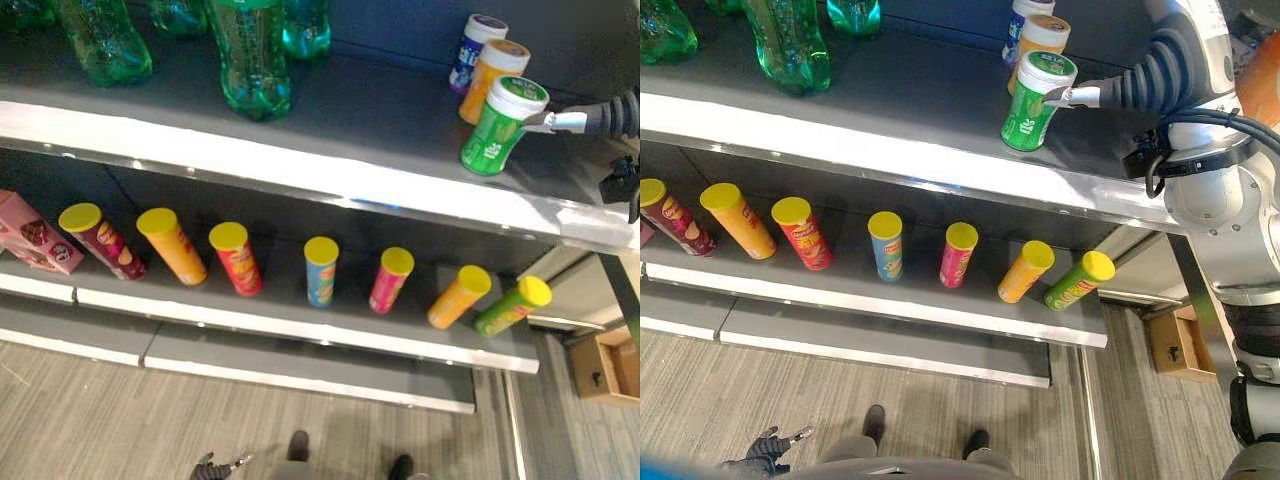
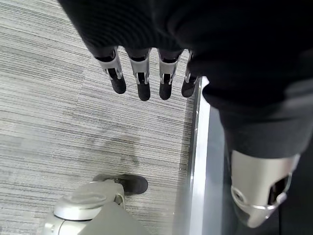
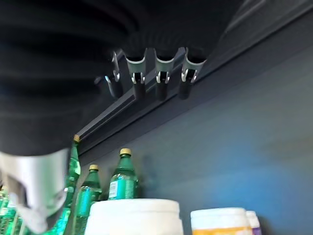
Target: Put the goods on the table back onto the shelves and tidy them up.
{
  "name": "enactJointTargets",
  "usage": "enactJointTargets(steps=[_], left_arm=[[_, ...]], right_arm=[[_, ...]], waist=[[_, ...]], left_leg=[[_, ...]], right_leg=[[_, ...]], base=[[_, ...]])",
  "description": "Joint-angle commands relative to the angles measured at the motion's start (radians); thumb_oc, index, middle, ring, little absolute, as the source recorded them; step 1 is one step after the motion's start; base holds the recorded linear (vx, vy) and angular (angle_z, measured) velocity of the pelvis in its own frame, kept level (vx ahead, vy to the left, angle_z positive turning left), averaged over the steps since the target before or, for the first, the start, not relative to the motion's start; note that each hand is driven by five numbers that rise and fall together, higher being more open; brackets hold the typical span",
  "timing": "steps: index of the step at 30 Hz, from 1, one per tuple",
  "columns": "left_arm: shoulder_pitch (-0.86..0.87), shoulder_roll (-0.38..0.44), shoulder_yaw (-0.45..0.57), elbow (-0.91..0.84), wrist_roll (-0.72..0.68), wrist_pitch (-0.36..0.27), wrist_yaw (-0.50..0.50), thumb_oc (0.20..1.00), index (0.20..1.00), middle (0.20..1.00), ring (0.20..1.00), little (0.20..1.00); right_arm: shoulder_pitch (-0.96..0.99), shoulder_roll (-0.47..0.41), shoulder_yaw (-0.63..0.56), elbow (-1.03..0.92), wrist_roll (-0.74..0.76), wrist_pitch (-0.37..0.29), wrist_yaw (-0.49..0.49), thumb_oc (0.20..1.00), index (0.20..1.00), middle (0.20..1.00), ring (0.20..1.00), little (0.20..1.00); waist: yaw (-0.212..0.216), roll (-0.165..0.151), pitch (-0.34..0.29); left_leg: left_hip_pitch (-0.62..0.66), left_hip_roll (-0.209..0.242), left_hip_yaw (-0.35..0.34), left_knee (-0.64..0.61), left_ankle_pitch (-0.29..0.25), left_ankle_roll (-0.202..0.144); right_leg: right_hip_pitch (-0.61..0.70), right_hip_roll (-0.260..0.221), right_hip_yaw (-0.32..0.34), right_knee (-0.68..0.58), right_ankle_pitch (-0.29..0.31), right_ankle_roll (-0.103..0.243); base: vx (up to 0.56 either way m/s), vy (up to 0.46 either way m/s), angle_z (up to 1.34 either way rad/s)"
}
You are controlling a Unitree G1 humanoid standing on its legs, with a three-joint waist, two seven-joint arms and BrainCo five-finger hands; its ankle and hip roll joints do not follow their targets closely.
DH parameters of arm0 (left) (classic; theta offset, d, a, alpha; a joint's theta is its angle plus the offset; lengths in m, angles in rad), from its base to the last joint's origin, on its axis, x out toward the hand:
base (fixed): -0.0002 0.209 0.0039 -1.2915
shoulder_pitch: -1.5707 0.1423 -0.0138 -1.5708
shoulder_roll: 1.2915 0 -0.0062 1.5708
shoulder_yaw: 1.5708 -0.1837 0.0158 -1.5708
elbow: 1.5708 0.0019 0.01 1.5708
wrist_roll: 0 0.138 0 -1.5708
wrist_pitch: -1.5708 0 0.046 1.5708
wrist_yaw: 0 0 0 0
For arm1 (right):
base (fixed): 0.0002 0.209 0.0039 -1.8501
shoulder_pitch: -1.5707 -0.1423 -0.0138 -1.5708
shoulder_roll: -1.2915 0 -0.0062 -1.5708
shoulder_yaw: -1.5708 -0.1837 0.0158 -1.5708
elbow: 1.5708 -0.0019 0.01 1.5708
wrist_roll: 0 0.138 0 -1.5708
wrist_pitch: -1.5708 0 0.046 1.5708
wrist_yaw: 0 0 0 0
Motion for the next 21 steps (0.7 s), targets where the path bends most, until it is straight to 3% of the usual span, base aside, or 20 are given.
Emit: enactJointTargets(steps=[1, 5, 11, 15, 21], left_arm=[[-0.031, 0.037, -0.011, -0.006, 0.028, -0.006, 0.028, 1.0, 1.0, 1.0, 1.0, 1.0], [-0.034, 0.036, -0.012, -0.004, 0.038, -0.005, 0.031, 1.0, 1.0, 1.0, 1.0, 1.0], [-0.064, 0.035, -0.019, 0.024, 0.076, -0.003, 0.023, 1.0, 1.0, 1.0, 1.0, 1.0], [-0.083, 0.036, -0.035, 0.027, 0.095, -0.005, 0.003, 1.0, 1.0, 1.0, 1.0, 1.0], [-0.094, 0.044, -0.051, 0.017, 0.108, -0.017, -0.023, 1.0, 1.0, 1.0, 1.0, 1.0]], right_arm=[[-0.013, -0.007, -0.059, -0.033, -0.062, 0.015, -0.087, 1.0, 1.0, 1.0, 1.0, 1.0], [0.046, -0.006, -0.124, -0.046, -0.085, 0.021, -0.117, 1.0, 1.0, 1.0, 1.0, 1.0], [0.186, 0.012, -0.264, -0.099, -0.09, 0.015, -0.152, 1.0, 1.0, 1.0, 1.0, 1.0], [0.294, 0.052, -0.362, -0.119, 0.035, -0.022, -0.12, 1.0, 1.0, 1.0, 1.0, 1.0], [0.381, 0.096, -0.431, -0.117, 0.216, -0.069, -0.041, 1.0, 1.0, 1.0, 1.0, 1.0]], waist=[[0.036, -0.001, -0.014], [0.029, -0.005, -0.017], [-0.016, 0.004, -0.03], [-0.063, 0.015, -0.041], [-0.1, 0.025, -0.047]], left_leg=[[0.034, 0.064, 0.091, 0.074, -0.138, -0.034], [0.037, 0.06, 0.095, 0.072, -0.137, -0.03], [0.058, 0.06, 0.12, 0.068, -0.146, -0.028], [0.077, 0.063, 0.143, 0.067, -0.155, -0.026], [0.092, 0.067, 0.175, 0.066, -0.164, -0.024]], right_leg=[[0.015, -0.036, 0.024, 0.105, -0.142, 0.036], [0.015, -0.038, 0.028, 0.102, -0.138, 0.037], [0.015, -0.037, 0.054, 0.1, -0.135, 0.04], [0.008, -0.034, 0.09, 0.097, -0.129, 0.042], [-0.009, -0.032, 0.134, 0.093, -0.12, 0.047]], base=[[0.0, 0.0, 0.0], [0.0, 0.0, 0.0], [0.0, 0.018, -0.11], [0.0, 0.033, -0.19], [-0.01, 0.031, -0.25]])
